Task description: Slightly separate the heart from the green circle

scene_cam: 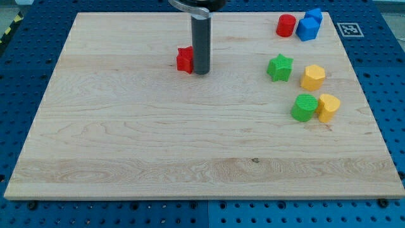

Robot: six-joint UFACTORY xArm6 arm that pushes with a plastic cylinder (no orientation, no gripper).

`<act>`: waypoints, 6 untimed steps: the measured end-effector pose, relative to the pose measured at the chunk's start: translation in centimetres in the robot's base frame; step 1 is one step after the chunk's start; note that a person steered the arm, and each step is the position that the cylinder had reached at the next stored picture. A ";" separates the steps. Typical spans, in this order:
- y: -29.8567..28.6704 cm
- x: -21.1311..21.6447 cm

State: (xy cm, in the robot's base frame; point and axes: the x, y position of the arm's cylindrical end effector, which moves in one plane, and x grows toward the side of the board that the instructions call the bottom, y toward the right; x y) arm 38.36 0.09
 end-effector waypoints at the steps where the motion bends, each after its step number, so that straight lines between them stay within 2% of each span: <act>1: 3.8 2.5; 4: 15.4 3.9; 6: 17.6 5.8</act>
